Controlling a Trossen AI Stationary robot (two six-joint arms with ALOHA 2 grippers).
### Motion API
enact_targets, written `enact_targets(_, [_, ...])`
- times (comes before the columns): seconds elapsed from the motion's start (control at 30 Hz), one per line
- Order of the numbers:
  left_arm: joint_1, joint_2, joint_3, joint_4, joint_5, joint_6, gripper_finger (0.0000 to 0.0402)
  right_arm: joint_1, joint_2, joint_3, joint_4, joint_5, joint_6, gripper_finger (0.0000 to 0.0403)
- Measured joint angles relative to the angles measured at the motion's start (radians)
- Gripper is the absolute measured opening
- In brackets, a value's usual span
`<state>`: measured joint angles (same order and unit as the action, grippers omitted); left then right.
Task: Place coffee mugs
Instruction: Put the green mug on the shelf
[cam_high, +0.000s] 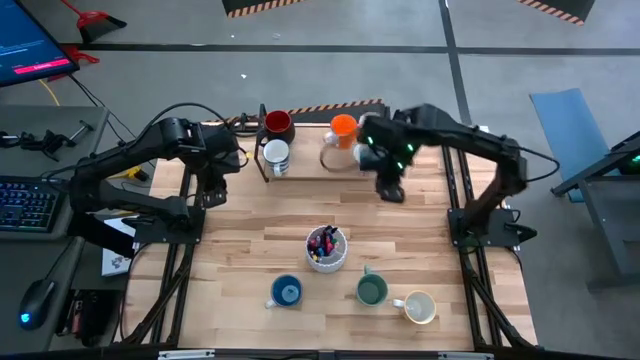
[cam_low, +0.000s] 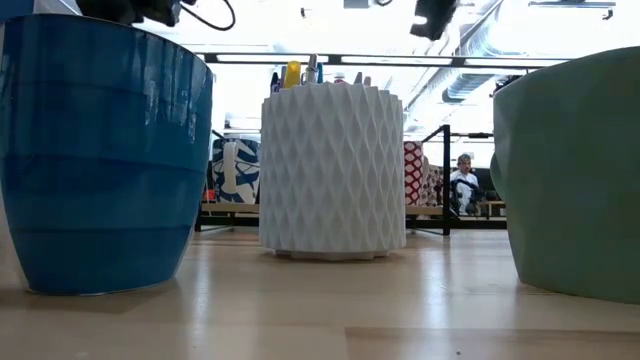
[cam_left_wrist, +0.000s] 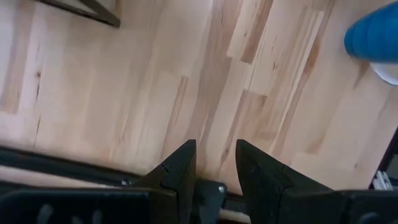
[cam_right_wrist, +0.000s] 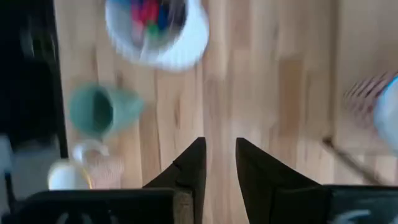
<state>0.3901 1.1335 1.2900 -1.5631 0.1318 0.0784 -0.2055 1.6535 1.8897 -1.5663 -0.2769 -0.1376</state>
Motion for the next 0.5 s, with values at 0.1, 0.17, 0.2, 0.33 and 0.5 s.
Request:
enact_targets(0.1, [-0.002,-0.04,0.0,-0.007,0.003,-0.023,0.0104,0.062,-0.113,-0.174,0.053,0.073,0.037,0.0065])
enact_targets(0.17, [-0.012,-0.079,0.0,-0.006,0.004,-0.06,0.0104,0.091,-0.206,-0.308,0.121,0.105,0.104,0.0061])
enact_targets(0.2, [-0.019,-0.104,0.0,-0.006,0.005,-0.083,0.0104,0.102,-0.258,-0.377,0.165,0.102,0.135,0.0059])
enact_targets(0.33, [-0.055,-0.228,0.0,0.024,0.005,-0.192,0.0104,0.14,-0.464,-0.623,0.334,0.098,0.289,0.005])
enact_targets(0.5, [-0.12,-0.398,-0.047,0.123,0.013,-0.341,0.0104,0.193,-0.67,-0.851,0.516,0.113,0.524,0.0046])
